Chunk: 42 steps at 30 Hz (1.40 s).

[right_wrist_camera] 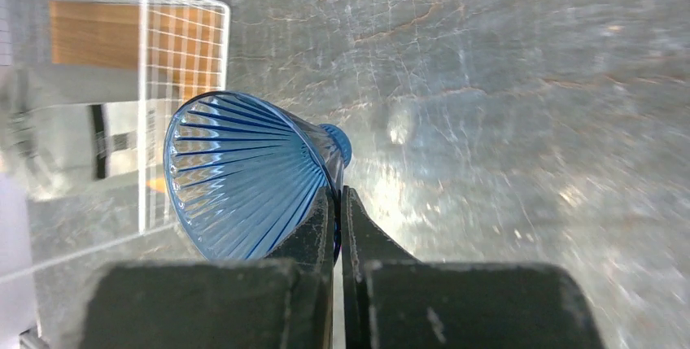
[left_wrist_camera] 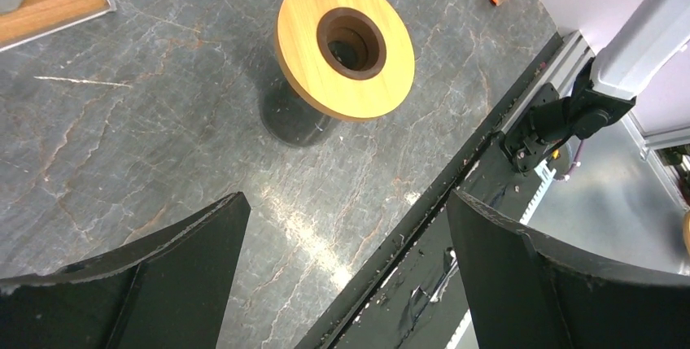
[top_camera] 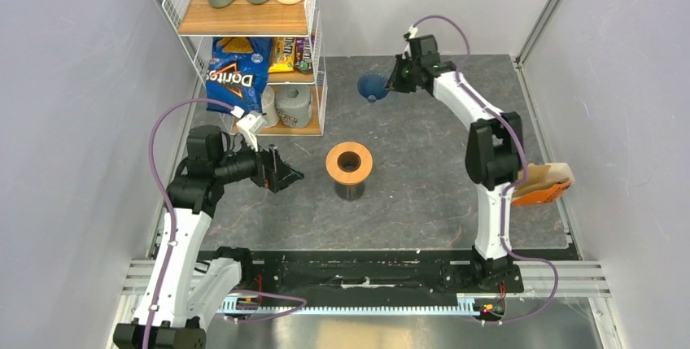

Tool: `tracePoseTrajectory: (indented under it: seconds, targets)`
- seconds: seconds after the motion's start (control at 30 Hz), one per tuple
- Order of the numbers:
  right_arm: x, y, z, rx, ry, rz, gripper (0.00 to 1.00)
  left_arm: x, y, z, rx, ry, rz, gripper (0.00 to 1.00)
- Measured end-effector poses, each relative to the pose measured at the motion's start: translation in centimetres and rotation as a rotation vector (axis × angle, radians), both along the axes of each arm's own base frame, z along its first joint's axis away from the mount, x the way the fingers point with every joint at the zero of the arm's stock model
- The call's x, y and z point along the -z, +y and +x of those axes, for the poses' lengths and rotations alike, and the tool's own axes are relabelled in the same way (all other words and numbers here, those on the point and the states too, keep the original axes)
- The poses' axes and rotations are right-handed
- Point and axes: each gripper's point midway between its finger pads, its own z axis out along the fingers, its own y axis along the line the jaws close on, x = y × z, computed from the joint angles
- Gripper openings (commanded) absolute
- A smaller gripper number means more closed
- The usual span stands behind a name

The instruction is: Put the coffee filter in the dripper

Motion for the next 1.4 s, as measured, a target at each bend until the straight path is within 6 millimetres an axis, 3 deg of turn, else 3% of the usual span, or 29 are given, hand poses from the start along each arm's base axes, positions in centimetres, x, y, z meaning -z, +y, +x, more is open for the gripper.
tracePoseTrajectory:
  seconds: [0.17,0.3,0.43,0.53,0.6,0.77,1.07,1.27,1.4]
  targets:
    - [-8.7,-3.4,-3.2,-0.023,-0.085,0.017,0.0,-2.0,0.8,0.0,-0.056,-0.06,0.031,1.0]
    - [-15.7,-5.3,-6.9,-0.072,-0.175,0.035,0.0,-5.4,1.7,-0.2,-0.118,-0.169,0.056,1.0]
    - [-19.6,-4.9,-11.8,-0.175,-0.192,0.063,0.0,-9.2,2.0,-1.1,-0.127,-0.243,0.061,1.0]
    - [-20.0,-4.3,-15.2,-0.247,-0.135,0.075,0.0,-11.7,2.1,-1.2,-0.127,-0.278,0.062,1.0]
    - [-19.7,-3.8,-17.2,-0.279,-0.071,0.075,0.0,-12.4,2.1,-0.9,-0.131,-0.278,0.063,1.0]
    - [-19.2,-2.7,-21.0,-0.328,0.056,0.07,0.0,-11.1,1.9,0.4,-0.133,-0.169,0.065,1.0]
    - [-19.0,3.3,-26.7,-0.467,0.168,0.107,0.0,-10.2,-0.2,2.7,-0.069,-0.048,0.068,1.0]
    - [-18.6,5.0,-28.3,-0.487,0.182,0.086,0.0,-10.1,-3.7,1.2,0.061,-0.048,0.095,0.99]
    - [-18.4,5.0,-27.9,-0.467,0.178,0.077,0.0,-9.4,-3.9,1.8,0.047,-0.028,0.104,0.99]
